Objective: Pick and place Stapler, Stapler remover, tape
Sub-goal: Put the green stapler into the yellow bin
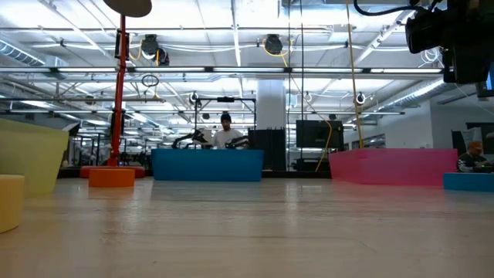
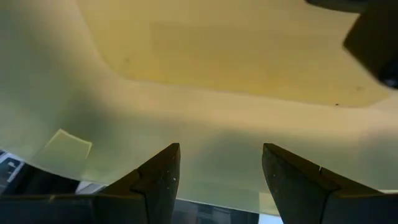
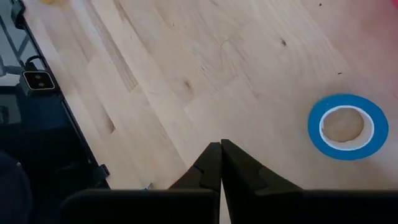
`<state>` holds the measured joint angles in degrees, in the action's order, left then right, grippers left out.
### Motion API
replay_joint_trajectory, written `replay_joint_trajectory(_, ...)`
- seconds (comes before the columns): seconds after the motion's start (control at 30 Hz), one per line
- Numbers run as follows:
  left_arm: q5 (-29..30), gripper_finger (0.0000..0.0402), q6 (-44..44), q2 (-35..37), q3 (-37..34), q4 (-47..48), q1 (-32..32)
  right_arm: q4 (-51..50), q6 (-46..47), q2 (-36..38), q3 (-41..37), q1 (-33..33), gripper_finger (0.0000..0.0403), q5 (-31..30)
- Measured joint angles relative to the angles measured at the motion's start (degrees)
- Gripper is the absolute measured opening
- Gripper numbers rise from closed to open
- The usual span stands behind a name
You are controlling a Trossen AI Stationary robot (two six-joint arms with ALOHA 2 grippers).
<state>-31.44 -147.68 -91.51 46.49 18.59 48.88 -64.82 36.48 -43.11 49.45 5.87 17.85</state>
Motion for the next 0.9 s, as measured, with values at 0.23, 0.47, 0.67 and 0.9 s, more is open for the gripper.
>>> replay_joint_trajectory(0.23, 0.5, 0.0227, 0.6, 2.6, 5.5, 14.5, 0.7, -0.1, -1.3, 0.0, 0.0, 0.0, 0.0000, 0.0)
replay_joint_trajectory(0.47, 13.3, 0.0227, 3.0, 8.5, 16.6, 39.4, 1.1, -3.1, -1.5, 0.0, 0.0, 0.0, 0.0001, 0.1)
replay_joint_trajectory(0.67, 44.9, 0.0227, 9.6, 10.2, 22.2, 49.2, -0.6, -8.4, 1.9, 0.0, 0.0, 0.0, 0.0028, 0.3)
replay_joint_trajectory(0.9, 63.5, 0.0227, 28.7, 10.2, 22.7, 48.4, -6.5, -10.8, 7.5, 0.0, 0.0, 0.0, 0.0097, 2.0)
